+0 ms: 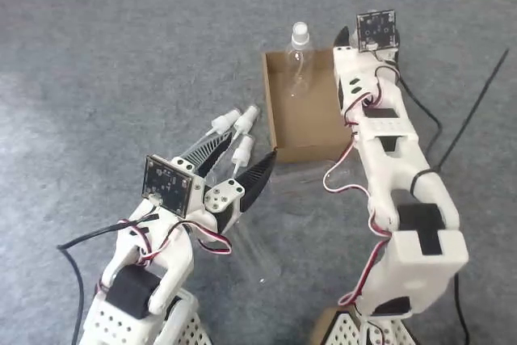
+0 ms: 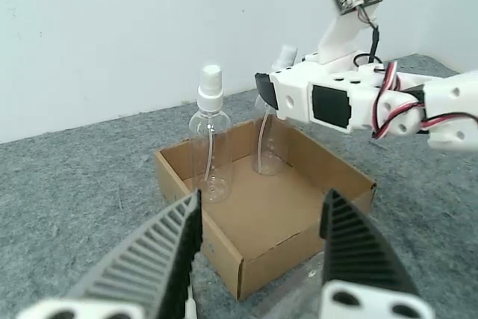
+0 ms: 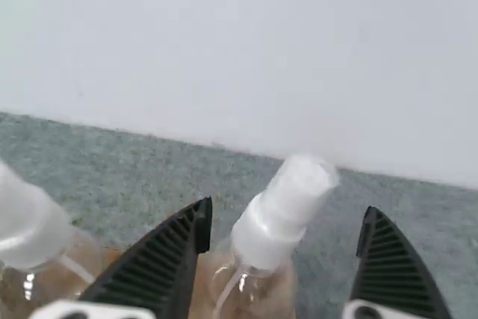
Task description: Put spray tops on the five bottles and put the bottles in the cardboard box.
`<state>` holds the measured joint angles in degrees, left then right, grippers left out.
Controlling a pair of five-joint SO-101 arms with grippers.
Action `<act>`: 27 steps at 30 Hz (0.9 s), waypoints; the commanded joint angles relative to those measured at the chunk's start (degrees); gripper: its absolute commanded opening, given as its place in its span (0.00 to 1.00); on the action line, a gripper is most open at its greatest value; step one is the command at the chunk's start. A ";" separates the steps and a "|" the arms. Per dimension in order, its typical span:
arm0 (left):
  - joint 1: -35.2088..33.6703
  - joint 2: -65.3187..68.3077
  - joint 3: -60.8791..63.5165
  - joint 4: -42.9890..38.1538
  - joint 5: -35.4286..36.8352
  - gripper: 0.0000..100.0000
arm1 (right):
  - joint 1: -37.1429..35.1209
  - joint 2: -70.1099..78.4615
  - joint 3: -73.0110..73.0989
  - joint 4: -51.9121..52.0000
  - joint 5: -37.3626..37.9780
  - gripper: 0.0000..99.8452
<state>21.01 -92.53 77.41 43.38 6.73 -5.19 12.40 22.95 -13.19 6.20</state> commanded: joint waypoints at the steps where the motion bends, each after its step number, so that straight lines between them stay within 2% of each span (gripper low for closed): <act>1: -0.35 -0.62 -0.31 -1.85 -0.53 0.24 | -0.04 -6.37 -0.35 0.31 0.44 0.27; 10: -0.35 -0.62 -0.31 -1.85 -0.53 0.24 | -0.04 -16.92 -0.70 10.42 0.44 0.27; 15: -0.35 -0.62 -0.31 -1.85 -0.53 0.24 | -1.01 -27.30 -0.62 22.46 0.35 0.27; 21: -0.35 -0.62 -0.31 -1.67 -0.53 0.24 | -4.44 -37.93 -0.62 42.59 0.09 0.27; 23: -0.35 -0.70 -0.40 -1.67 -0.53 0.24 | -6.37 -41.01 -0.53 51.47 -3.25 0.27; 27: -0.35 -0.70 -0.40 -1.67 -0.53 0.24 | -7.87 -46.11 -0.44 65.98 -16.53 0.27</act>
<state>21.01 -92.53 77.41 43.38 6.73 -11.78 -26.64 23.12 38.68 1.01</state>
